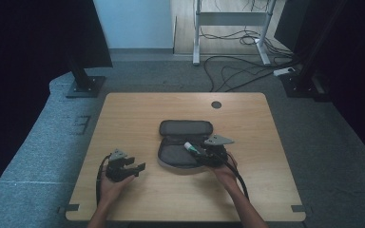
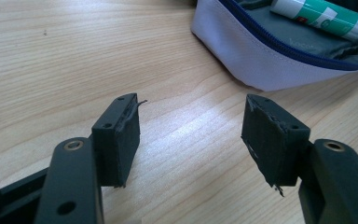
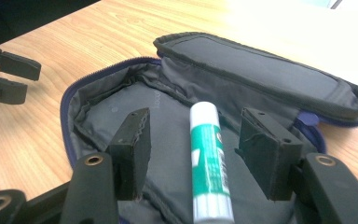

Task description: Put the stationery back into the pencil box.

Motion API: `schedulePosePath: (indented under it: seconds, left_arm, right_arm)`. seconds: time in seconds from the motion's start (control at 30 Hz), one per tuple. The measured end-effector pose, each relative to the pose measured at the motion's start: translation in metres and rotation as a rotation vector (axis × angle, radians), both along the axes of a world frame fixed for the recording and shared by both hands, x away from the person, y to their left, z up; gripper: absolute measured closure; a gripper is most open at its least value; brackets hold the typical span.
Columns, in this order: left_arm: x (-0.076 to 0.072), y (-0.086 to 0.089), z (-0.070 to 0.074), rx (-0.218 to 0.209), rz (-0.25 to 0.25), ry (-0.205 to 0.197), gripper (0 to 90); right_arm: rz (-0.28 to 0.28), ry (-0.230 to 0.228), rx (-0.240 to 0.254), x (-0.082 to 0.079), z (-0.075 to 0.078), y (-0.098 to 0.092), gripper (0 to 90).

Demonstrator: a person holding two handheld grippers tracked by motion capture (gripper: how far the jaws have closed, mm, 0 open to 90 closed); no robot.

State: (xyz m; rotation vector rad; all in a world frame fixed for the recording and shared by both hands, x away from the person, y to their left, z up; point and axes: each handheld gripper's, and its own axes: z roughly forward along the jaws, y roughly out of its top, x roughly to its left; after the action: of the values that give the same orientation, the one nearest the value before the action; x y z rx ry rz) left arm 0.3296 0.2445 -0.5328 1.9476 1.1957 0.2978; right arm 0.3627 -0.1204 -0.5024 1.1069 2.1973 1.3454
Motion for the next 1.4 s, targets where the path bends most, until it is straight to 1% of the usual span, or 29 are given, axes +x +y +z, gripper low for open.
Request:
schedulePosePath:
  seconds: [0.1,0.27,0.53,0.63,0.8,0.93,1.03,1.17,1.3,1.4]
  left_arm:
    - [-0.001,0.001,-0.001,-0.001,0.005,0.002,37.1]
    - [-0.001,0.001,-0.001,0.002,0.008,0.002,37.1]
    - [-0.002,-0.001,-0.002,0.004,0.003,0.004,37.0]
    - [-0.002,-0.001,-0.003,0.007,0.004,0.007,36.9]
    - [-0.003,0.000,-0.003,0.006,0.007,0.007,36.9]
    - [-0.003,0.000,-0.003,0.006,0.009,0.007,36.9]
    - [-0.003,-0.001,-0.004,0.009,0.008,0.009,36.9]
    - [-0.003,-0.002,-0.005,0.015,-0.002,0.007,36.7]
    - [-0.003,-0.003,-0.006,0.019,-0.003,0.008,36.6]
    - [-0.003,-0.003,-0.006,0.019,-0.004,0.006,36.5]
  right_arm:
    - [-0.005,-0.005,0.014,-0.005,0.000,-0.008,42.9]
    - [-0.011,-0.018,0.035,-0.019,0.001,-0.025,42.8]
    - [-0.032,-0.044,0.048,-0.043,-0.002,-0.056,42.6]
    - [-0.038,-0.046,0.058,-0.049,-0.002,-0.065,42.4]
    - [-0.052,-0.052,0.042,-0.060,-0.008,-0.081,41.9]
    - [-0.077,-0.040,0.037,-0.067,-0.014,-0.096,41.7]
    - [-0.100,-0.027,0.042,-0.070,-0.022,-0.106,41.6]
    - [-0.124,0.006,0.023,-0.072,-0.033,-0.117,41.3]
    - [-0.139,0.019,0.018,-0.071,-0.039,-0.120,41.2]
    - [-0.133,0.022,0.008,-0.070,-0.039,-0.118,40.8]
